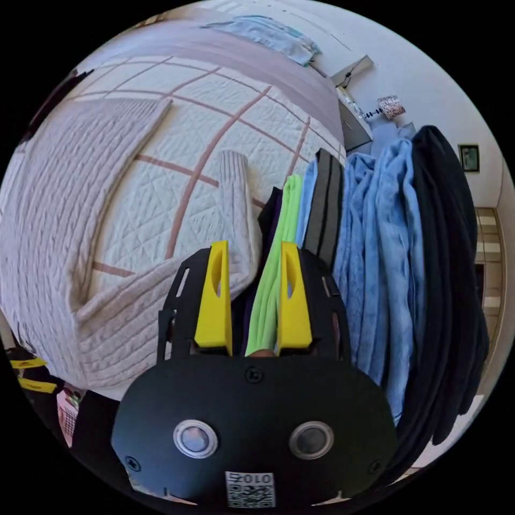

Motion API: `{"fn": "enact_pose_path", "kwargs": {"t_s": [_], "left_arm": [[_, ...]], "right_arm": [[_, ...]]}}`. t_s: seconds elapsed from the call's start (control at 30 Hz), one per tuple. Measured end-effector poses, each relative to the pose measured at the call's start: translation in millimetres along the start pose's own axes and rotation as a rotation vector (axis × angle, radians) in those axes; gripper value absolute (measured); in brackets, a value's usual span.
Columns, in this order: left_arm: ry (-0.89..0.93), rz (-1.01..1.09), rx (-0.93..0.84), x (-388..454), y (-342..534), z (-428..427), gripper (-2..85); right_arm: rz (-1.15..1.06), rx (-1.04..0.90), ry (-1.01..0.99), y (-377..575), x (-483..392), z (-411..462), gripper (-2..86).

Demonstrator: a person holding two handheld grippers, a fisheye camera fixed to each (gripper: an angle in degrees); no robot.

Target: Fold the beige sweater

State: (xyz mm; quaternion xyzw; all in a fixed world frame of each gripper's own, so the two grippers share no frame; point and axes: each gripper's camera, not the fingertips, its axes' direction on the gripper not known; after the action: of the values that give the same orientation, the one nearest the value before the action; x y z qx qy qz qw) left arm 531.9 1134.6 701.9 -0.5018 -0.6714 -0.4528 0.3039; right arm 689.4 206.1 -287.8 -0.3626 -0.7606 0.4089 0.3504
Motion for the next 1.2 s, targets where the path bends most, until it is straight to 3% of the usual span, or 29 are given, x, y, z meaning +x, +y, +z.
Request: {"fn": "enact_pose_path", "kwargs": {"t_s": [0.1, 0.2, 0.33, 0.47, 0.57, 0.77, 0.97, 1.2], "left_arm": [[-0.045, 0.048, -0.012, 20, -15, 24, 9.8], [-0.108, 0.116, 0.007, 43, -27, 44, 9.5], [-0.147, 0.194, 0.008, 68, -38, 70, 8.5], [-0.146, 0.182, -0.029, 74, -34, 93, 7.0], [-0.153, 0.154, -0.013, 73, -22, 100, 4.5], [-0.075, 0.105, 0.011, 65, 2, 104, 0.8], [-0.074, 0.159, -0.016, 77, 28, 117, 1.0], [0.085, 0.052, 0.157, 50, 81, 81, 4.7]], "right_arm": [[0.021, 0.154, -0.143, 28, 9, -24, 14.5], [-0.127, 0.188, -0.197, 64, -13, -33, 15.6], [-0.349, 0.229, -0.481, 122, -43, -10, 16.0], [-0.673, 0.131, -0.466, 154, -93, 33, 14.8], [-0.780, 0.111, -0.400, 166, -109, 59, 13.0], [-0.776, 0.034, -0.392, 176, -94, 83, 4.9], [-0.648, -0.041, -0.484, 204, -69, 113, 4.9], [-0.434, 0.082, -0.515, 202, -33, 95, 5.4]]}}
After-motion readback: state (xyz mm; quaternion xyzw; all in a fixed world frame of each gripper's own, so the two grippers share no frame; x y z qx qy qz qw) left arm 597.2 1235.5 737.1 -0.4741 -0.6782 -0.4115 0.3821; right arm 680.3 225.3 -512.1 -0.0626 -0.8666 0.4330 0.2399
